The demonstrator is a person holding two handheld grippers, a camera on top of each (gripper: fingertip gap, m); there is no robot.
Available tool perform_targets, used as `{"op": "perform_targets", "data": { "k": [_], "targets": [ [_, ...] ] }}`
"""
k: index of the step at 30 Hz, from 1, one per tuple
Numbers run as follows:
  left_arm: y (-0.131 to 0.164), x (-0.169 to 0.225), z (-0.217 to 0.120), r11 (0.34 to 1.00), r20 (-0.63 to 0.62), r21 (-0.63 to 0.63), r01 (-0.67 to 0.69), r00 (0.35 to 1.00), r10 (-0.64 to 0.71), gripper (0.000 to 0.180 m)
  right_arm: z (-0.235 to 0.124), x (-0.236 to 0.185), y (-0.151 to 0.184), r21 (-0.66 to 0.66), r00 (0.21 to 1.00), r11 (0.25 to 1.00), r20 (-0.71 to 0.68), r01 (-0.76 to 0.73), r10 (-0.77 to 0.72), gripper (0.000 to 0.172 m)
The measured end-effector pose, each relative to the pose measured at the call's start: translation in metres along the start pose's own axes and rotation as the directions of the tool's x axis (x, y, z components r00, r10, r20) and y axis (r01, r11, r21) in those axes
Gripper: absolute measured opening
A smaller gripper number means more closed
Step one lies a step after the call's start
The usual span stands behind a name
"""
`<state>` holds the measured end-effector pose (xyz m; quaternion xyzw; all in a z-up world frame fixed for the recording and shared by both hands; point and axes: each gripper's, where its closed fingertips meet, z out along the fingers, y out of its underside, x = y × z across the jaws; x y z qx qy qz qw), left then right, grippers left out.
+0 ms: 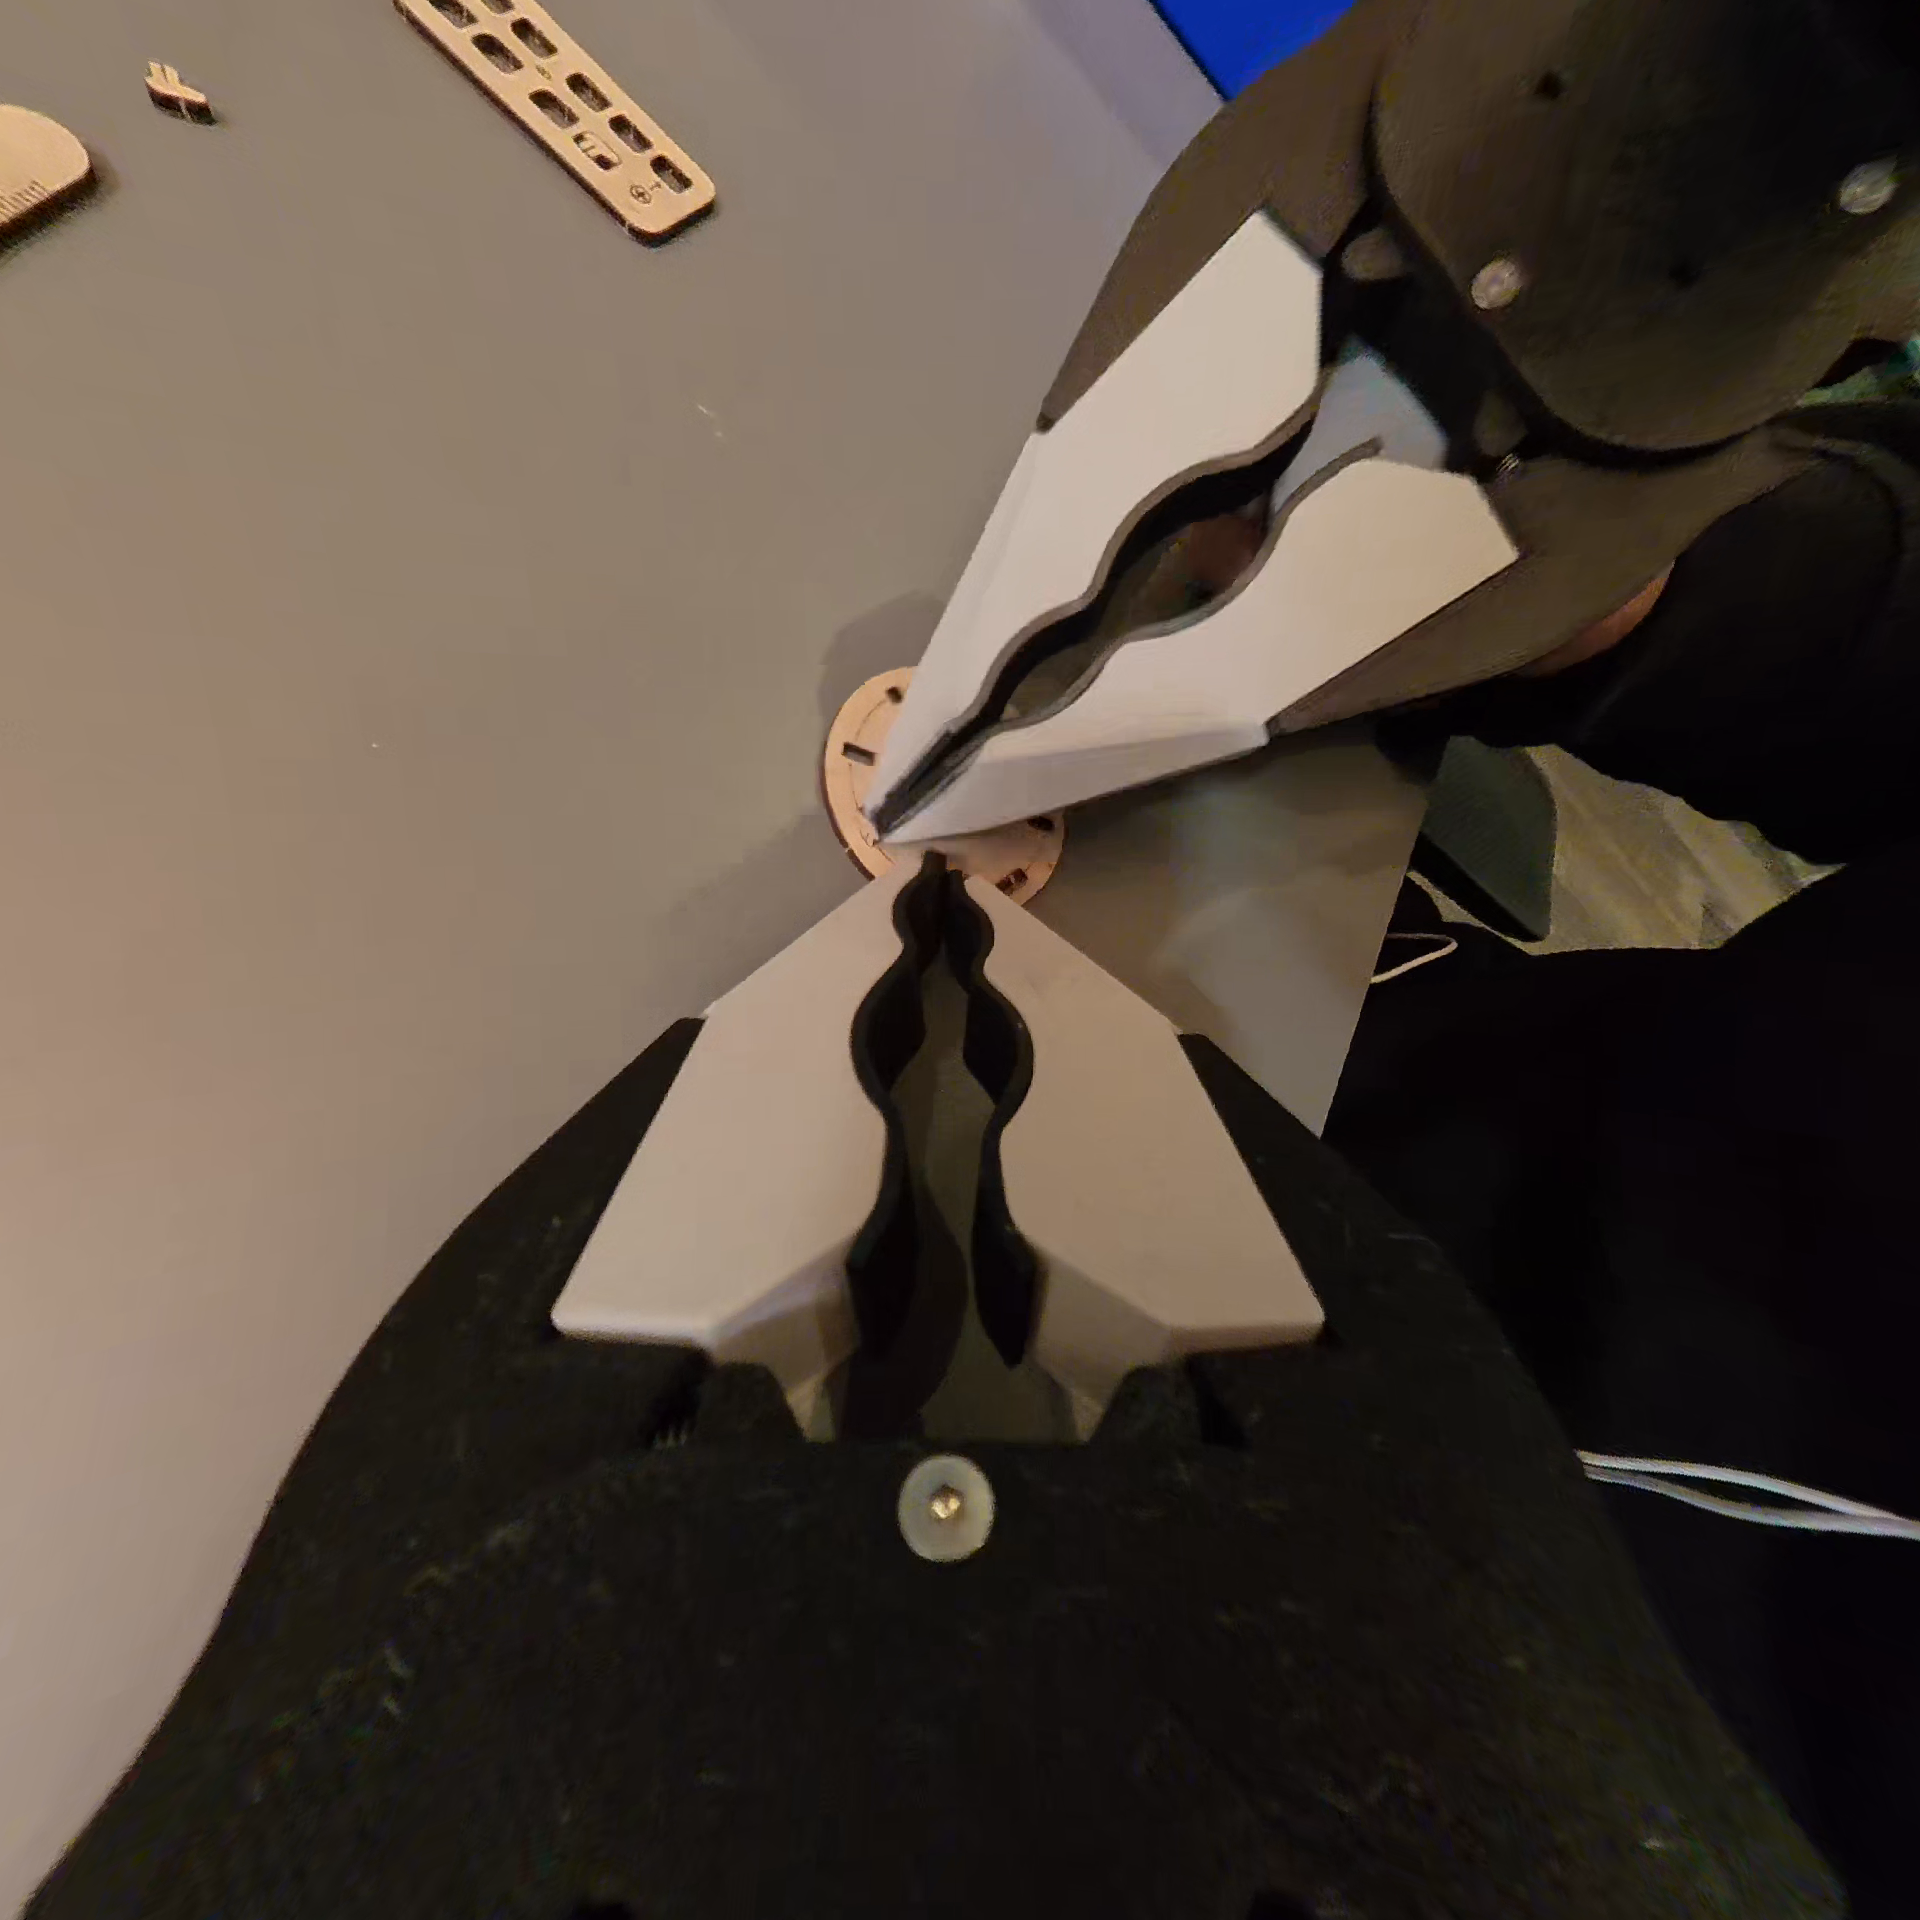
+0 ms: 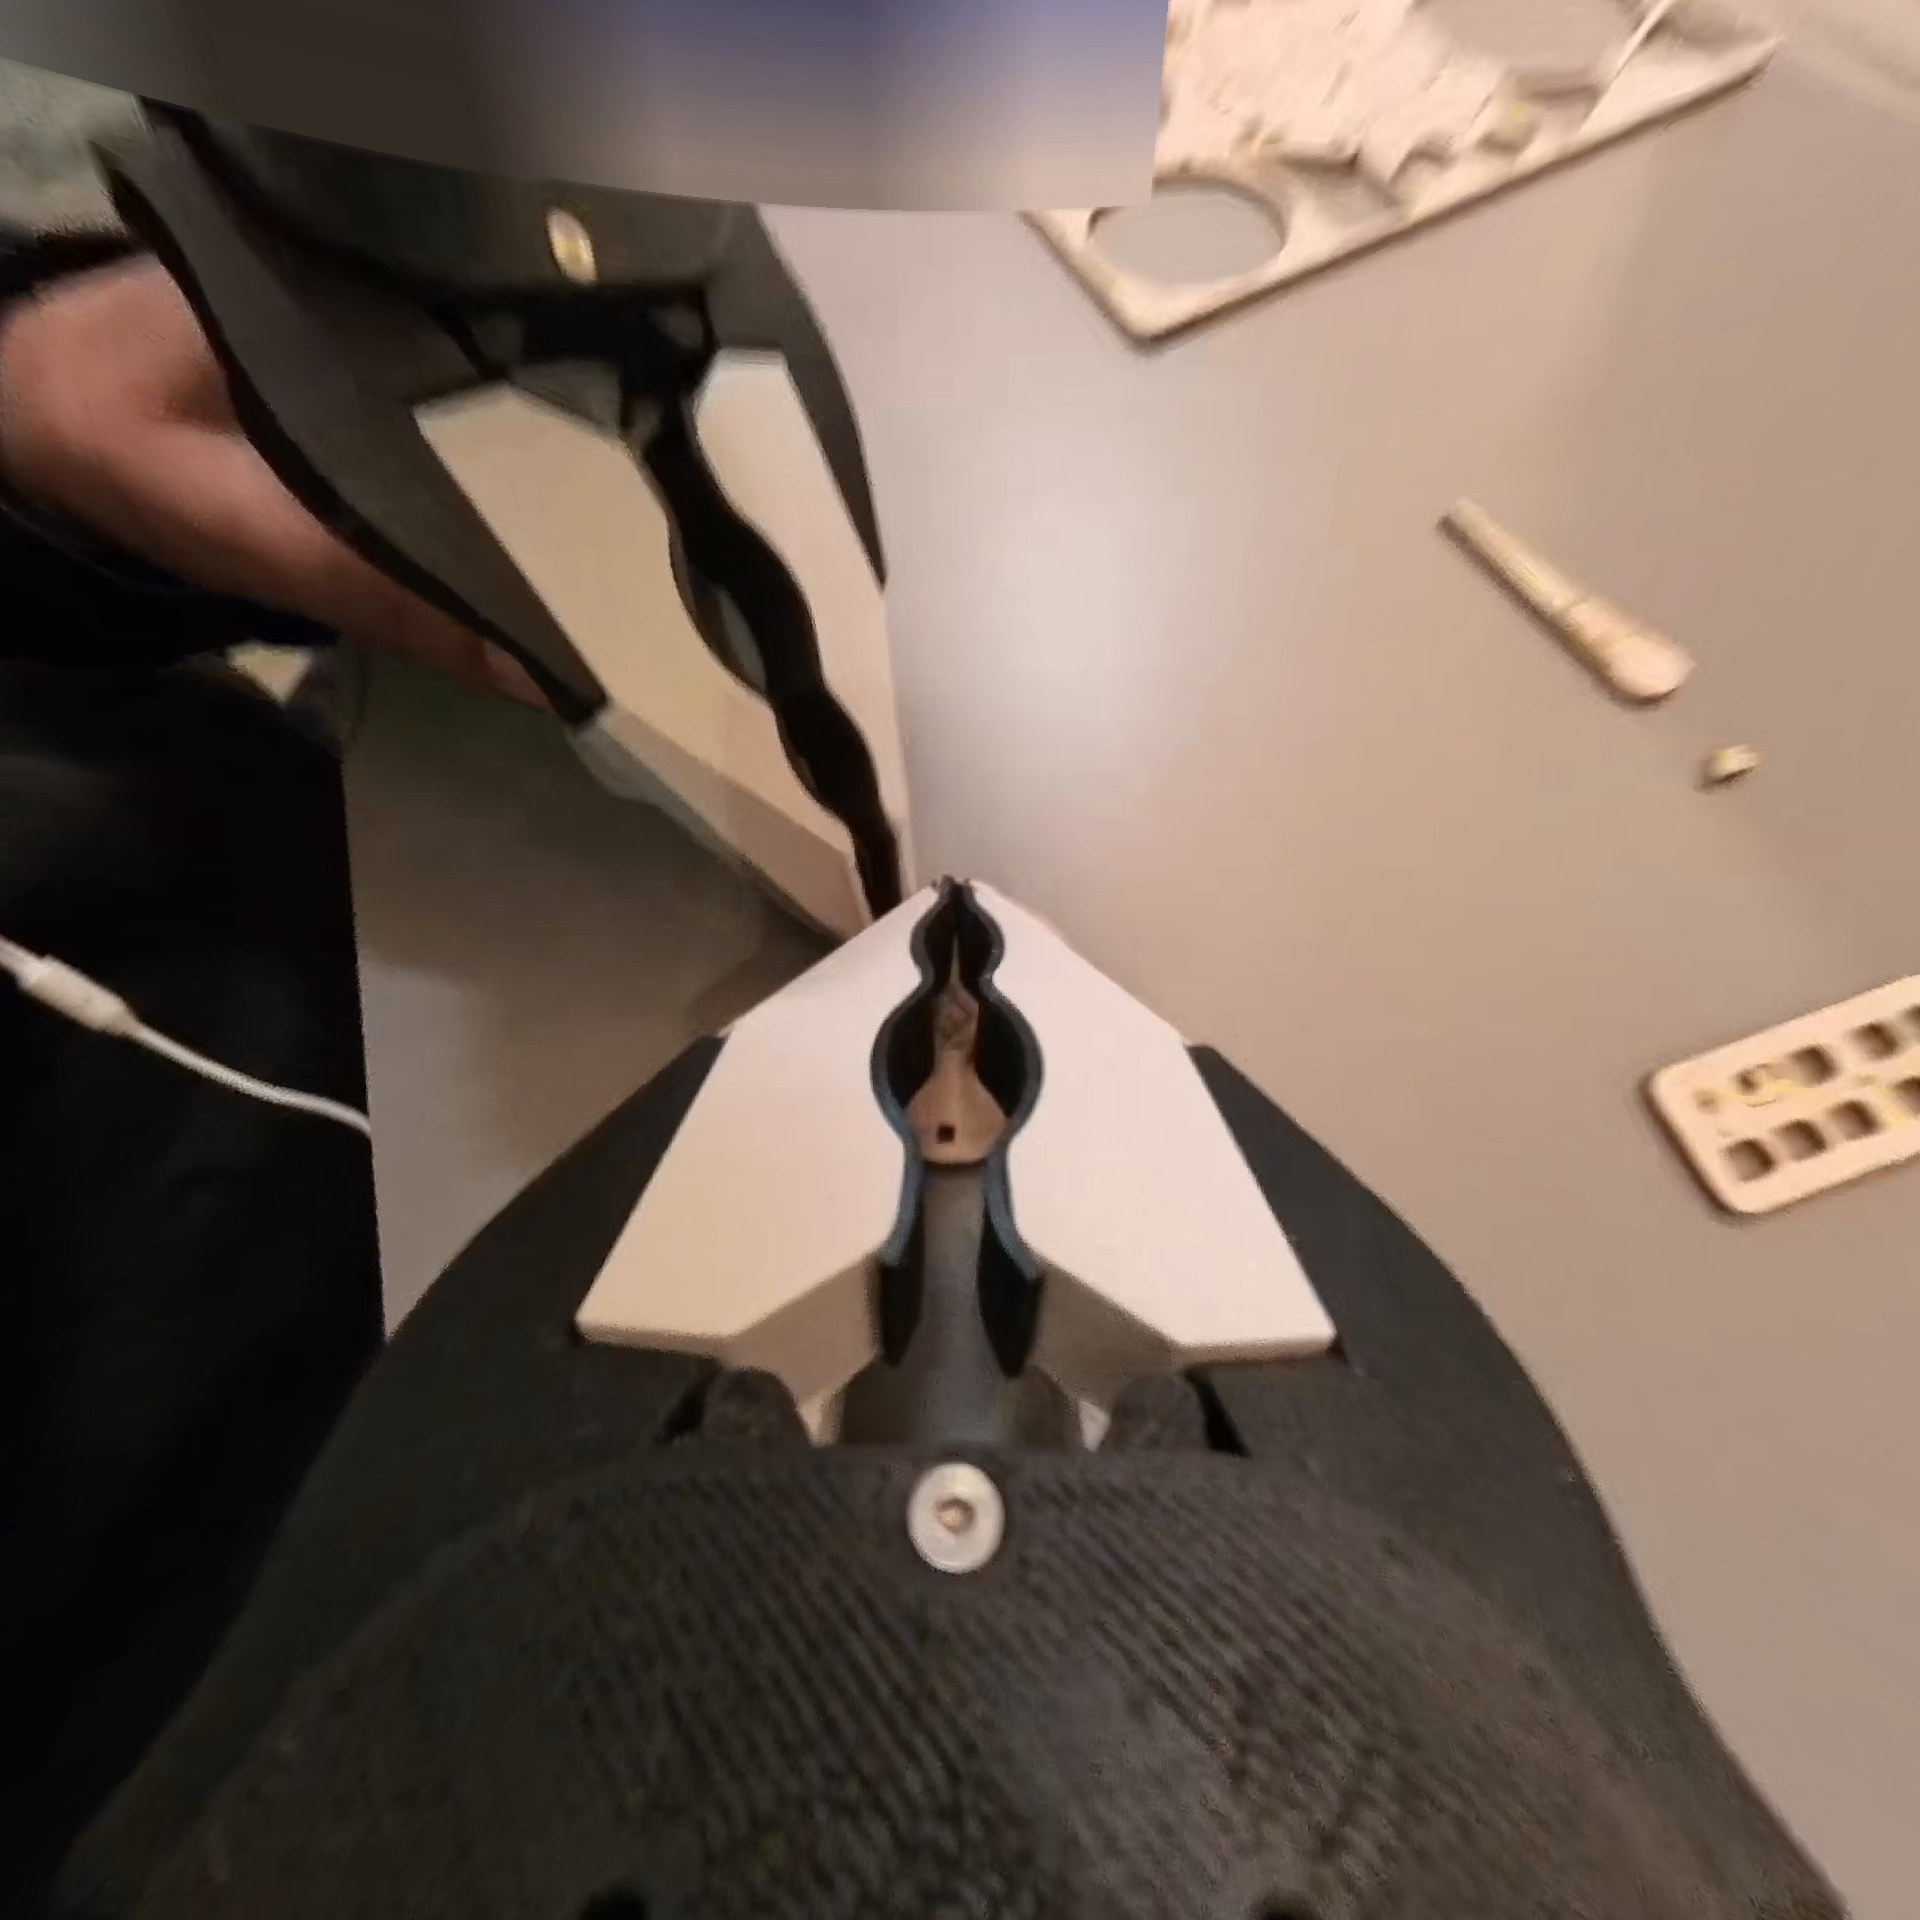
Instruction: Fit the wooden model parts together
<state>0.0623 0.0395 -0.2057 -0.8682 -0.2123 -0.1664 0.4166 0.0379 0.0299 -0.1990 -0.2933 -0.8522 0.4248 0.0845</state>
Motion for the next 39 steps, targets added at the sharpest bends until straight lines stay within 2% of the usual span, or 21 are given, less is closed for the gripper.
{"op": "perform_targets", "data": {
  "k": [3,7,9,11,13,15,16,18,20,22,24,27,29,31,33,36,39],
  "targets": [
    [0.000,0.000,0.000,1.000,-0.015,-0.001,0.015,1.000,-0.015,0.000,-0.005,0.006,-0.001,-0.010,0.999,1.000,-0.027,0.027,-0.027,0.000],
    [0.000,0.000,0.000,1.000,-0.012,-0.001,0.012,1.000,-0.012,0.000,-0.009,0.007,-0.016,0.072,1.000,0.997,-0.012,-0.012,0.013,0.000],
    [0.000,0.000,0.000,1.000,0.000,-0.001,-0.002,1.000,0.002,0.000,0.001,0.002,0.002,-0.021,1.000,1.000,0.019,0.001,0.000,0.000],
    [0.000,0.000,0.000,1.000,0.015,-0.003,-0.017,1.000,0.018,0.000,0.000,0.005,0.003,-0.039,1.000,0.999,0.002,0.024,-0.023,0.000],
    [0.000,0.000,0.000,1.000,0.026,-0.002,-0.029,0.999,0.029,0.000,-0.006,0.011,-0.007,0.010,0.999,0.999,-0.034,0.036,-0.035,0.000],
    [0.000,0.000,0.000,1.000,0.026,-0.002,-0.030,0.999,0.030,0.000,-0.010,0.011,-0.017,0.063,1.000,0.998,-0.008,-0.008,0.009,0.000],
    [0.000,0.000,0.000,1.000,0.024,-0.002,-0.027,0.999,0.027,0.000,-0.008,0.009,-0.015,0.058,1.000,0.998,0.010,-0.020,0.019,0.000],
    [0.001,0.000,0.000,1.000,0.021,-0.004,-0.025,0.999,0.025,0.000,0.004,0.002,0.002,-0.035,0.999,0.999,0.049,-0.003,0.004,0.000],
    [0.000,0.000,0.000,1.000,0.024,-0.003,-0.028,0.999,0.029,0.000,0.002,0.006,0.003,-0.059,0.999,0.998,0.019,0.033,-0.032,0.000],
    [0.000,0.000,0.000,0.999,0.030,-0.003,-0.034,0.999,0.034,0.000,-0.005,0.012,-0.009,-0.011,0.998,0.998,-0.023,0.056,-0.057,0.000],
    [0.000,0.000,0.001,0.999,0.033,-0.003,-0.037,0.999,0.038,0.000,-0.008,0.010,-0.020,0.040,1.000,0.999,0.006,0.016,-0.016,0.000],
    [0.000,0.000,0.001,0.999,0.034,-0.003,-0.039,0.999,0.039,0.000,0.006,0.000,-0.001,-0.047,0.998,0.999,0.067,0.014,-0.011,0.000],
    [0.000,0.000,0.001,0.999,0.035,-0.003,-0.039,0.999,0.039,0.000,0.003,0.002,-0.003,-0.056,0.998,0.998,0.055,0.032,-0.029,0.000],
    [0.000,-0.001,0.001,0.999,0.037,-0.003,-0.041,0.998,0.041,0.000,-0.005,0.010,-0.015,0.001,0.999,0.999,0.014,0.042,-0.042,0.000],
    [0.000,0.000,0.001,0.999,0.039,-0.003,-0.043,0.998,0.043,0.000,-0.009,0.011,-0.024,0.051,1.000,0.999,0.027,0.006,-0.007,0.000],
    [0.000,-0.001,0.001,0.999,0.036,-0.003,-0.039,0.999,0.039,0.000,0.005,0.000,-0.002,-0.046,0.996,0.999,0.088,-0.001,0.005,0.000],
    [0.001,-0.001,0.001,0.999,0.033,-0.003,-0.035,0.999,0.035,0.000,-0.002,0.007,-0.009,-0.035,0.998,0.998,0.037,0.049,-0.047,0.000]
  ]
}}
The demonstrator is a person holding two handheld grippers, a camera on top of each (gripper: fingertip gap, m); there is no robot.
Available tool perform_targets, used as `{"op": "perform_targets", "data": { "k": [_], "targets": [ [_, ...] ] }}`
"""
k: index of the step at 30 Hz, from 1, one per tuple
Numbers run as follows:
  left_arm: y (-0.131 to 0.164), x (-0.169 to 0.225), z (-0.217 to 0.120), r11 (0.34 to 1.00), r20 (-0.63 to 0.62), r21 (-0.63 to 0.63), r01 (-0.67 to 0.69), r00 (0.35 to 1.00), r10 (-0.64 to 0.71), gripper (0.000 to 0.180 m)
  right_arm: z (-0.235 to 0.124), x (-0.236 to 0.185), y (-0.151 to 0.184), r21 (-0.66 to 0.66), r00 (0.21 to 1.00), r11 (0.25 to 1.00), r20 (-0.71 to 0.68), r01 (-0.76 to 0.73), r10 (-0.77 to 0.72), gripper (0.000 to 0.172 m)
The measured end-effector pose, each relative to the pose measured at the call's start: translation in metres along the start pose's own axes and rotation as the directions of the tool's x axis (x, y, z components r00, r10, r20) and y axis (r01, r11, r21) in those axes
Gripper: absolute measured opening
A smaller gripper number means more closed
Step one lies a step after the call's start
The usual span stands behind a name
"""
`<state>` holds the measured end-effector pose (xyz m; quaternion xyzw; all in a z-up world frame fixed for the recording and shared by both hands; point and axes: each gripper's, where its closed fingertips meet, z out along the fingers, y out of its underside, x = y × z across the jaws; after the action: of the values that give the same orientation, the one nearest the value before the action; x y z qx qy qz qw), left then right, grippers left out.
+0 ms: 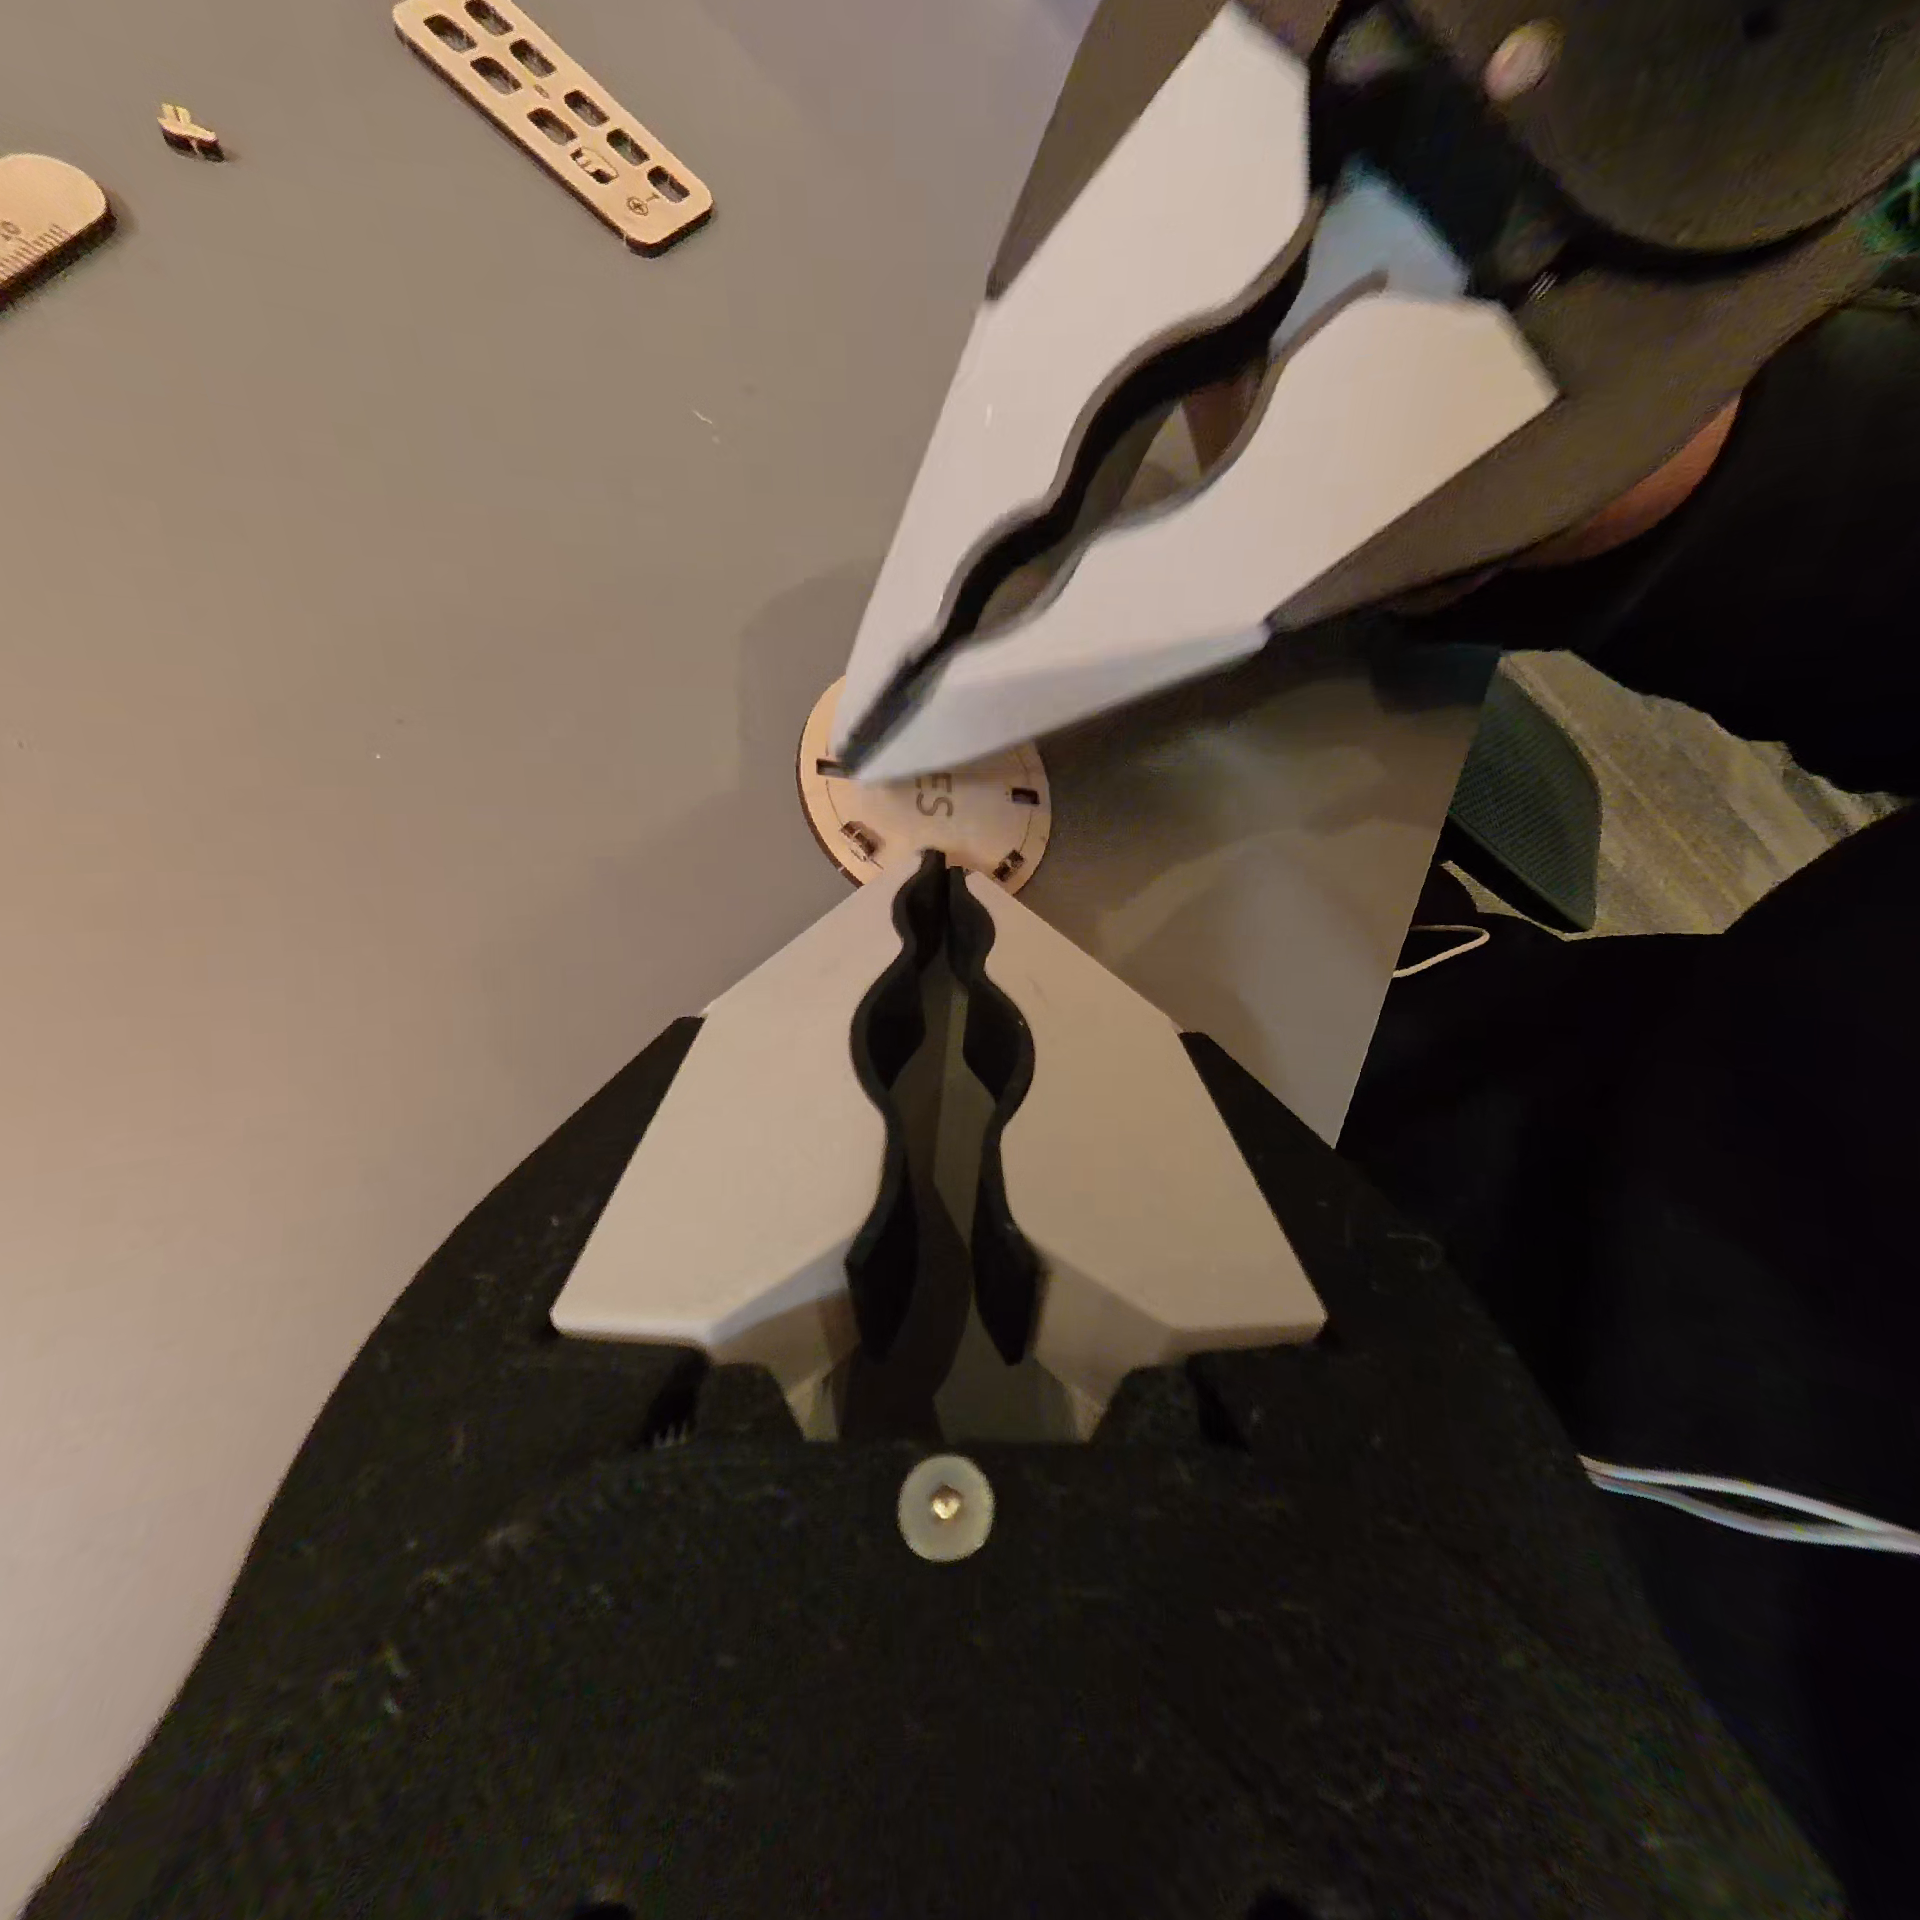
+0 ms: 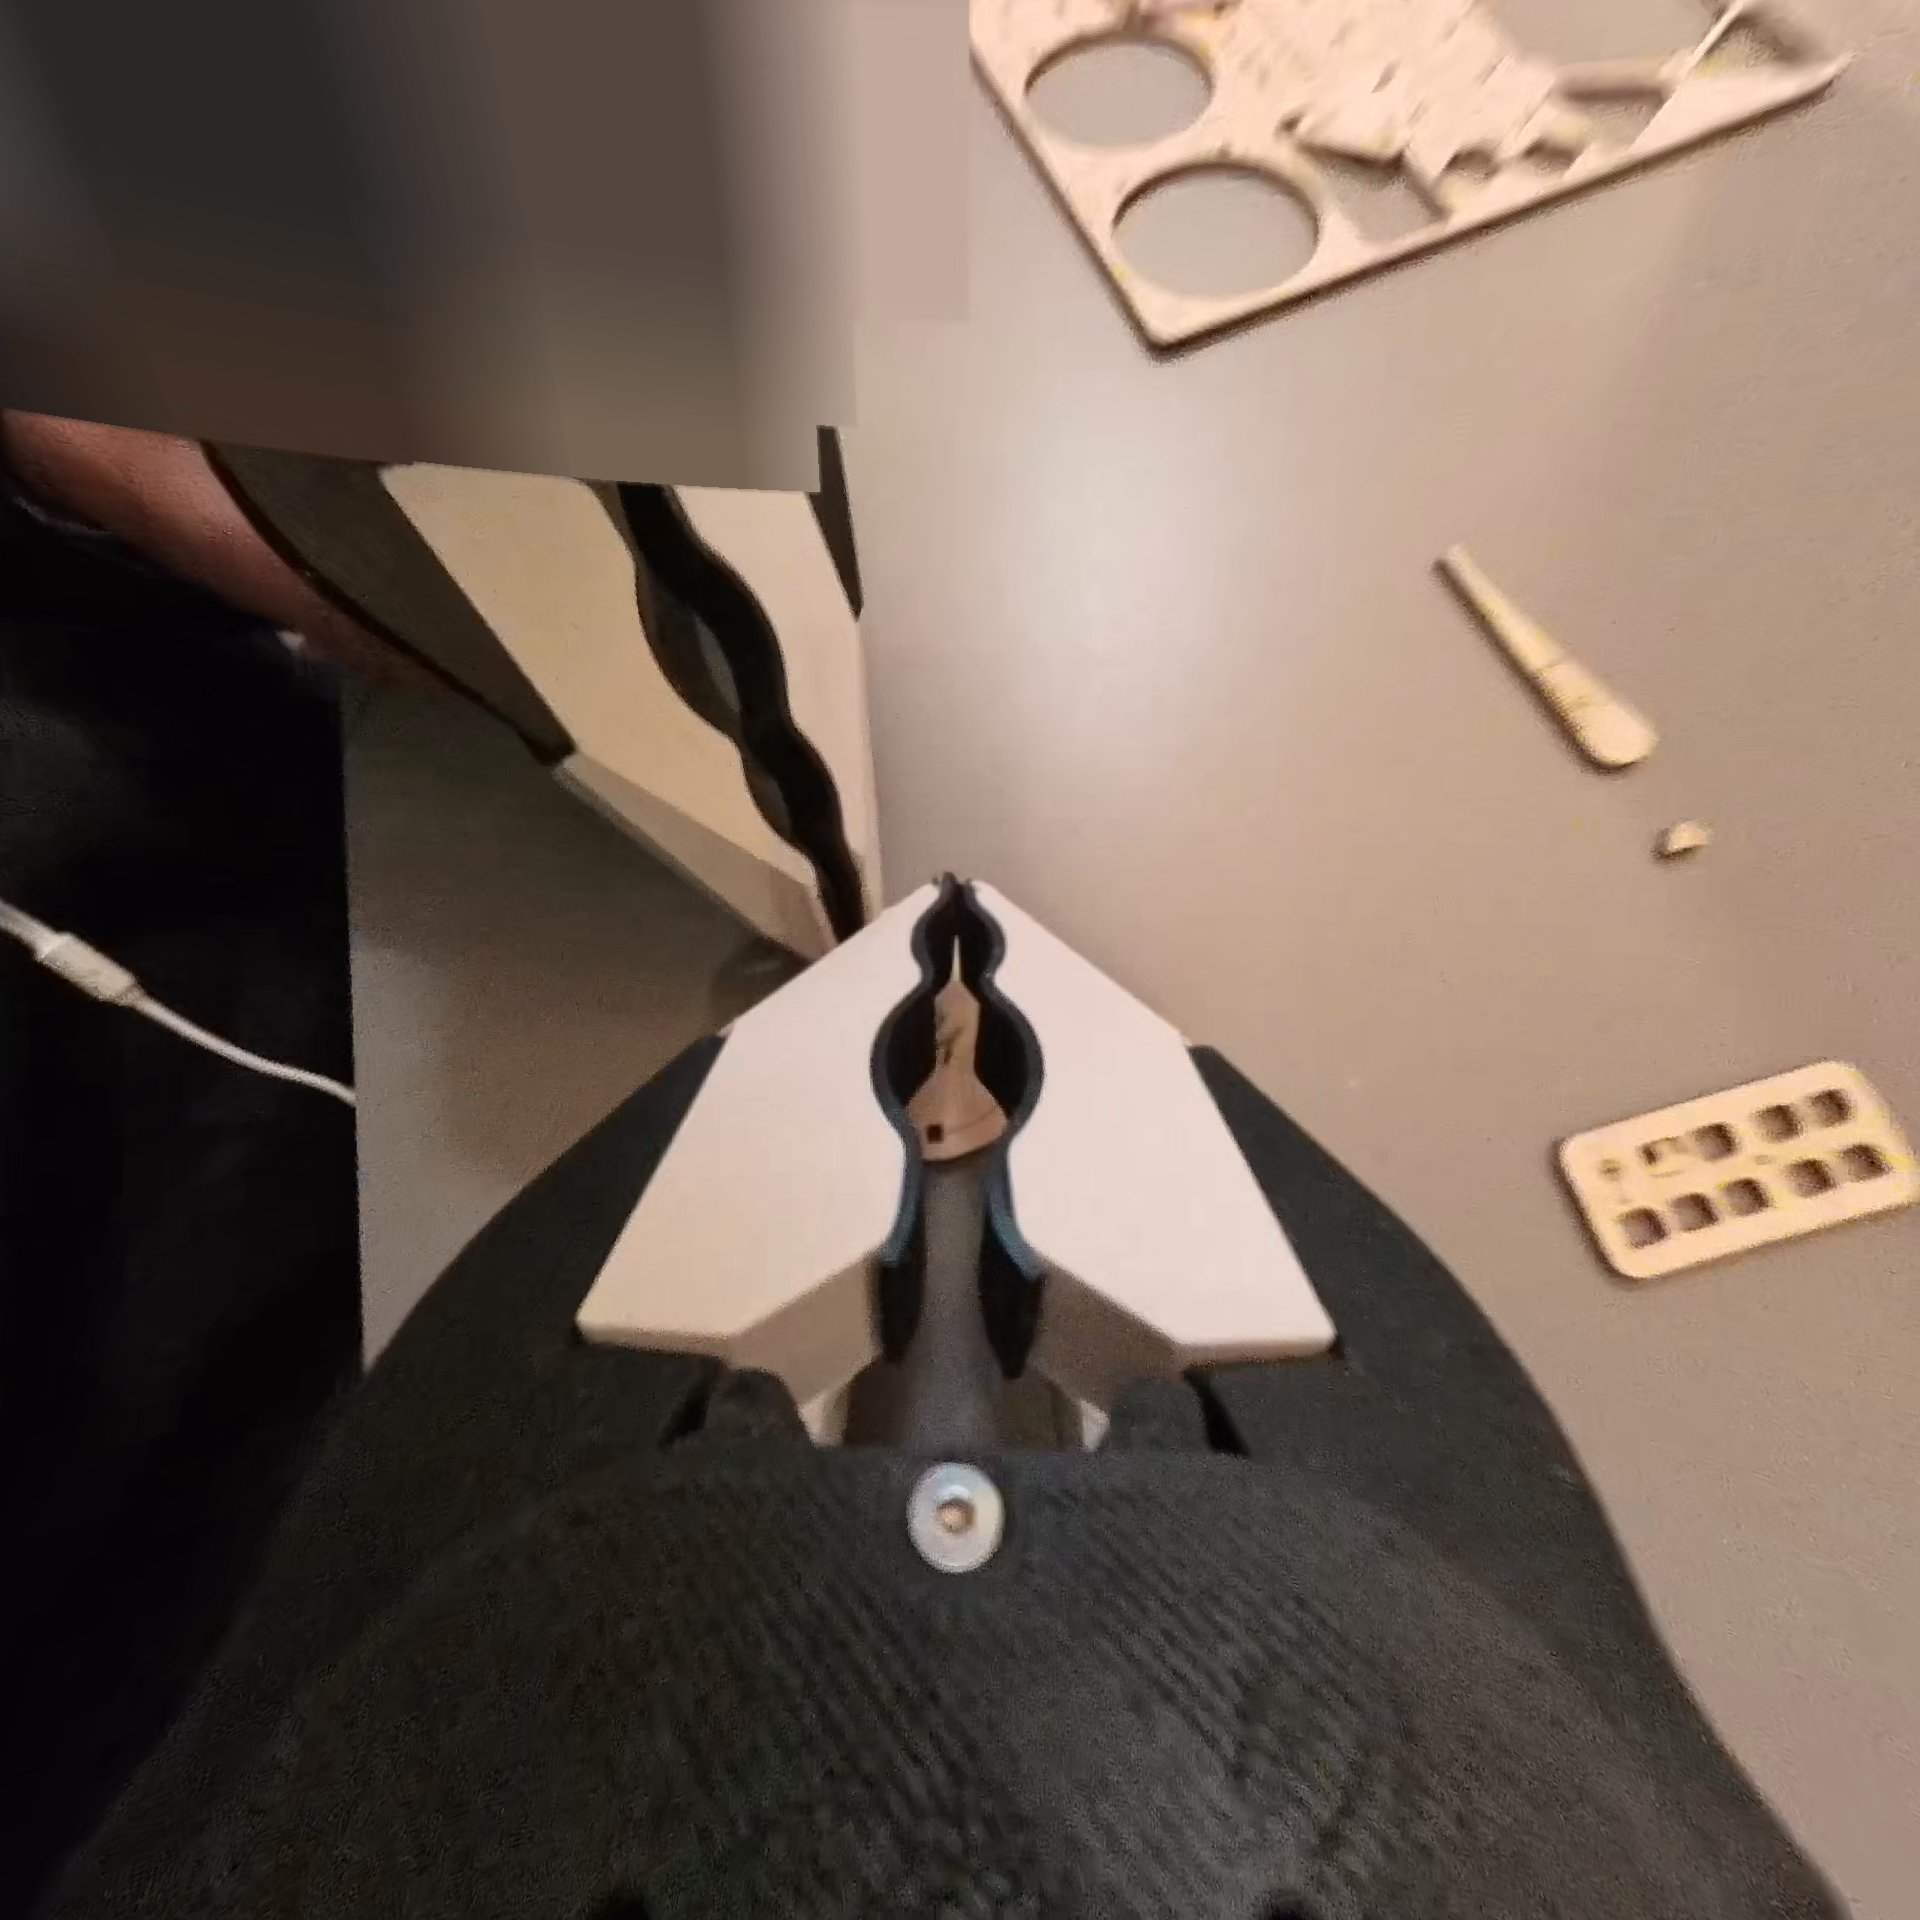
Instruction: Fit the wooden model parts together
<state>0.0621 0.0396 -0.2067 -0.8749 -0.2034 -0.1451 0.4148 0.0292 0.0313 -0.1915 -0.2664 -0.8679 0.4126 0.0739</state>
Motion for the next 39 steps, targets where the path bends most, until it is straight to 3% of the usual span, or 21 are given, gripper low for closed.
{"op": "perform_targets", "data": {
  "k": [3,7,11,14,19,24,28,33,39],
  "targets": [
    [0.000,0.000,0.000,1.000,0.000,0.000,0.000,1.000,0.000,0.000,-0.005,0.001,-0.013,0.057,1.000,0.998,0.010,-0.016,0.016,0.000],
    [0.000,0.000,0.000,1.000,-0.007,0.000,0.007,1.000,-0.007,0.000,0.007,-0.008,0.006,-0.027,0.998,1.000,0.054,-0.007,0.009,0.000],
    [0.000,0.000,0.000,1.000,-0.005,0.000,0.005,1.000,-0.005,0.000,-0.008,0.001,-0.015,0.074,1.000,0.997,0.011,-0.008,0.008,0.000],
    [0.000,0.000,0.000,1.000,-0.006,0.000,0.008,1.000,-0.008,0.000,0.008,-0.008,0.012,-0.054,0.998,0.998,0.068,-0.016,0.019,0.000],
    [0.000,0.000,0.000,1.000,-0.011,0.001,0.014,1.000,-0.014,0.000,-0.005,-0.001,-0.010,0.028,1.000,1.000,0.023,0.006,-0.007,0.000],
    [0.000,0.000,0.000,1.000,-0.017,0.000,0.020,1.000,-0.020,0.000,0.006,-0.001,-0.001,-0.017,0.999,0.999,0.012,0.037,-0.037,0.000],
    [0.000,0.000,0.000,1.000,-0.024,0.001,0.027,0.999,-0.027,0.000,0.004,0.005,-0.006,0.031,1.000,1.000,-0.009,-0.004,0.004,0.000],
    [0.000,0.000,0.000,0.999,-0.036,0.003,0.040,0.999,-0.040,0.000,0.003,0.015,0.012,-0.006,0.994,0.994,-0.018,-0.107,0.107,0.025],
    [-0.001,-0.006,-0.004,0.999,0.011,0.016,0.032,0.999,-0.033,0.000,-0.013,0.008,0.028,0.020,0.981,0.981,-0.025,-0.192,0.192,0.016]
  ]
}}
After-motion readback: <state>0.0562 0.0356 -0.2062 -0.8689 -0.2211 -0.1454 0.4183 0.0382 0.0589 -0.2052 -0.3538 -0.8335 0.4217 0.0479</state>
